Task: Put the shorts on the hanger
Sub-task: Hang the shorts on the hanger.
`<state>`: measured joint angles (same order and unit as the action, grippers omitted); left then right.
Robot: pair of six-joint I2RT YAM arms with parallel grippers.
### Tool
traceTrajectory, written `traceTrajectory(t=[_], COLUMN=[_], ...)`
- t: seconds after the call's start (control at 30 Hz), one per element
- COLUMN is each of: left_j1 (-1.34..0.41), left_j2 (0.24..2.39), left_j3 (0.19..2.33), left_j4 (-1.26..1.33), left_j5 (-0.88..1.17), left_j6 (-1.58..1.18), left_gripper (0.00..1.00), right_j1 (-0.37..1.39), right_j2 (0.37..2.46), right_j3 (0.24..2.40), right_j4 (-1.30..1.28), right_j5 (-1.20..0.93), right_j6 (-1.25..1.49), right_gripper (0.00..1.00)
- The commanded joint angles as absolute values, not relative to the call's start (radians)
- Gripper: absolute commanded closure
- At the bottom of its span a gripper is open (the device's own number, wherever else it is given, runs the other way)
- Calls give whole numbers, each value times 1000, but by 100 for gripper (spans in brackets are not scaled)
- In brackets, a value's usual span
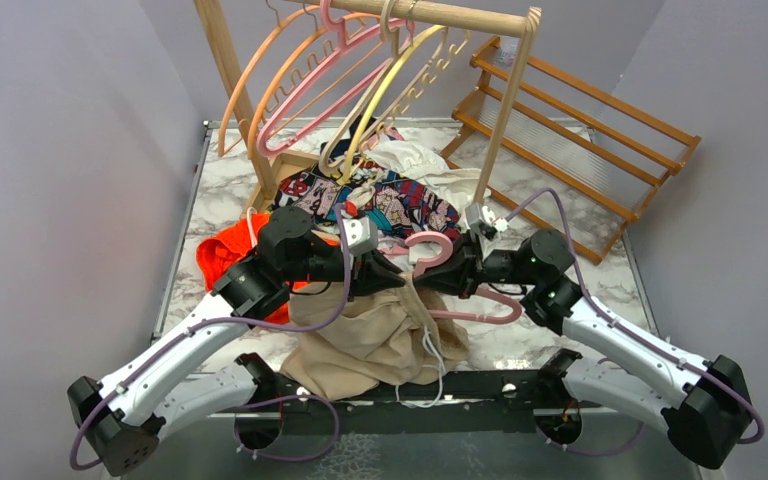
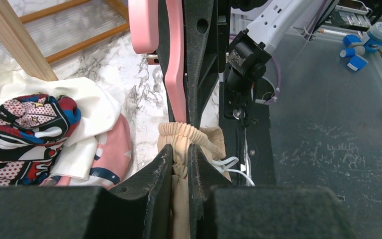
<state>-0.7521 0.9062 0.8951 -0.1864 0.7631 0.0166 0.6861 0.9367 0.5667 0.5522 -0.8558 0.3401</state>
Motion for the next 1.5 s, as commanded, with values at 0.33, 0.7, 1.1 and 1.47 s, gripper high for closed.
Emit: traceTrajectory(t=[0.33,0.7,1.1,1.47], left_j1=[-756,-758,-765,-765], left_j2=[852,928,925,862], left_j3=[870,918,915,1001], left_j4=[-7,177,113,90], left_j5=[701,750,766,750], left_j6=[-63,-216,-242,-237], left_gripper=[100,100,40,1], right_j1=[689,689,689,689], right_j2=[902,932,969,1022], right_j3=[553,570,480,437], right_j4=[552,684,1093,1303], right_j5=[-848,-856,-744,-673], right_j6=[352,452,719,838], right_gripper=[99,99,99,99])
